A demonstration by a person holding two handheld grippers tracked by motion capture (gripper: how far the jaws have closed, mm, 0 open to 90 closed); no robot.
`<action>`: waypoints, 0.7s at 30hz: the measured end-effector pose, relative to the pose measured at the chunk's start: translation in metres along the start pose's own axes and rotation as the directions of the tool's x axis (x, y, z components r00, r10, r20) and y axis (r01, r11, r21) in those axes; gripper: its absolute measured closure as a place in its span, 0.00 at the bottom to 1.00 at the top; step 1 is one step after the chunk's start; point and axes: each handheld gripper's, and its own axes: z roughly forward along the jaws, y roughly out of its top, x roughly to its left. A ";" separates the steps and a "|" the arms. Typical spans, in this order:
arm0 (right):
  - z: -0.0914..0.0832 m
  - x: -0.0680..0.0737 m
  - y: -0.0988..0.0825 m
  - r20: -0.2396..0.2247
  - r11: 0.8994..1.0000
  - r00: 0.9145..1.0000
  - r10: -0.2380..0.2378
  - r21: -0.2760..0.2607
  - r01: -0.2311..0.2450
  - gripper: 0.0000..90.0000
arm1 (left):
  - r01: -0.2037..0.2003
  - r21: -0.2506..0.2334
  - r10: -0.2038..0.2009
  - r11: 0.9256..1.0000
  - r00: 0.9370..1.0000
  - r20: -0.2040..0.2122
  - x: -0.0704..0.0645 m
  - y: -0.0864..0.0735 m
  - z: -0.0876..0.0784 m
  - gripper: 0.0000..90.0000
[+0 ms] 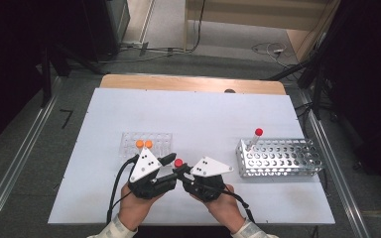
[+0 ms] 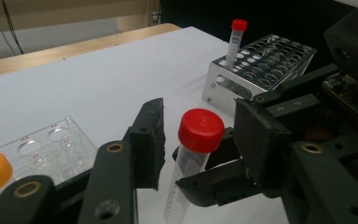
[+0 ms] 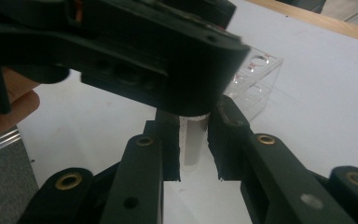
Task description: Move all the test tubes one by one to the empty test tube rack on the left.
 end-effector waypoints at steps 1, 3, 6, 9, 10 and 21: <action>0.001 0.001 0.000 -0.002 1.000 1.000 0.002 0.005 -0.002 0.80 | 0.000 0.005 0.000 1.000 1.000 0.001 0.000 0.000 0.000 0.66; 0.002 0.000 0.000 -0.002 1.000 1.000 0.002 0.007 -0.002 0.80 | -0.004 0.008 0.004 1.000 1.000 0.000 0.000 -0.001 0.001 0.70; 0.002 0.001 0.000 -0.002 1.000 1.000 0.002 0.007 -0.002 0.80 | -0.009 0.010 0.009 1.000 1.000 -0.007 0.000 -0.002 0.001 0.73; 0.001 0.001 0.000 -0.003 1.000 1.000 0.002 0.005 -0.002 0.80 | -0.013 0.009 0.013 1.000 1.000 -0.016 0.000 -0.002 0.001 0.76; 0.001 0.001 0.000 -0.004 1.000 1.000 0.001 0.005 -0.001 0.80 | -0.012 0.009 0.012 1.000 1.000 -0.017 0.000 -0.002 0.001 0.77; -0.009 -0.004 -0.004 -0.060 1.000 0.998 -0.022 0.010 0.023 0.47 | 0.051 -0.039 -0.053 0.998 0.997 -0.055 0.024 0.011 -0.025 0.78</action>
